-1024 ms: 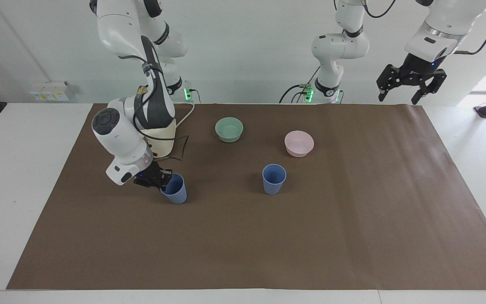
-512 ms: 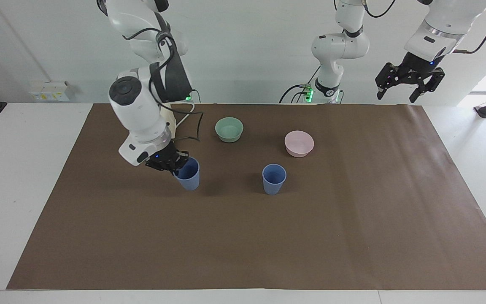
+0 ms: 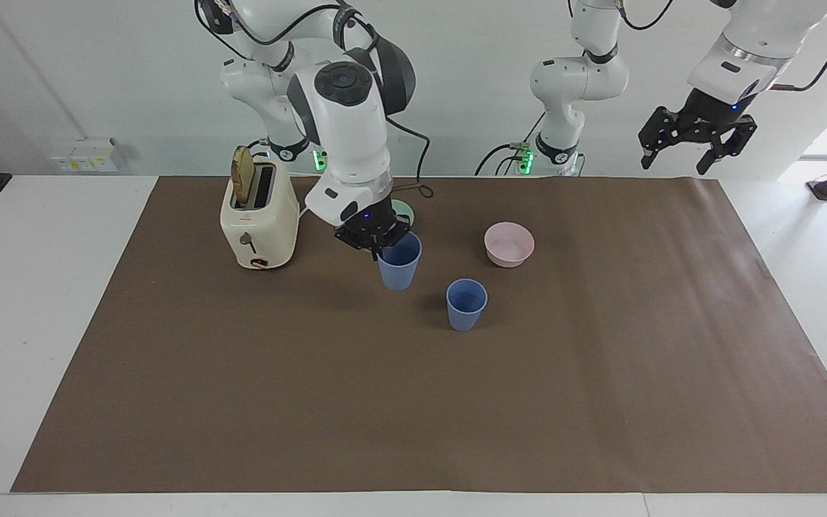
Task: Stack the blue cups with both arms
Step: 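Lift the blue cup with the right gripper over the center cup, then lower the held cup into the center cup and open the right gripper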
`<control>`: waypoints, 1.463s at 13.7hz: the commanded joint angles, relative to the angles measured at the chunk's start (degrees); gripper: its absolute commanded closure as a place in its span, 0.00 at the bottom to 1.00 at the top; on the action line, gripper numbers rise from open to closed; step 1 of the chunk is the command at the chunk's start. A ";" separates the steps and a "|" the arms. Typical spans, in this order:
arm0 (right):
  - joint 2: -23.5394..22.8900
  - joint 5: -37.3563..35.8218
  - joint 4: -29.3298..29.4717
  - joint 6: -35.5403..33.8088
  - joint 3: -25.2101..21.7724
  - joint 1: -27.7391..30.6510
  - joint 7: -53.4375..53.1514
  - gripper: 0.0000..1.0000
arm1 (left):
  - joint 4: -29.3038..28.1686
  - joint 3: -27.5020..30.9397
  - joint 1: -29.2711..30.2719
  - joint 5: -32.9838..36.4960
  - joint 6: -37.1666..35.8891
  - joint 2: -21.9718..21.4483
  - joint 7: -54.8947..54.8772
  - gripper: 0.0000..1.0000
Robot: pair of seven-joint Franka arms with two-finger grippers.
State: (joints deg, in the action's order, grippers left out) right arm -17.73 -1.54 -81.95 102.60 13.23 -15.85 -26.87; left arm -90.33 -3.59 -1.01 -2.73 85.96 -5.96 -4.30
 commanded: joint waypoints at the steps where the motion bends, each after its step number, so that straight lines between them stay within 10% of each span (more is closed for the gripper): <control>1: -1.52 0.31 3.03 2.40 1.00 -1.99 -3.89 1.00 | -0.02 -0.10 0.13 -0.70 -0.79 -0.54 0.17 0.00; 20: -7.05 2.86 1.27 12.97 1.79 -4.72 -4.25 1.00 | -0.73 -0.10 0.13 -0.70 -1.40 -0.89 -0.01 0.00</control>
State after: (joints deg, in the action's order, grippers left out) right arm -23.99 0.74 -80.48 115.17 14.73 -20.65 -30.27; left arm -90.39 -3.66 -1.01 -2.75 85.43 -5.97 -4.30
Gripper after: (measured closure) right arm 0.956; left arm 0.000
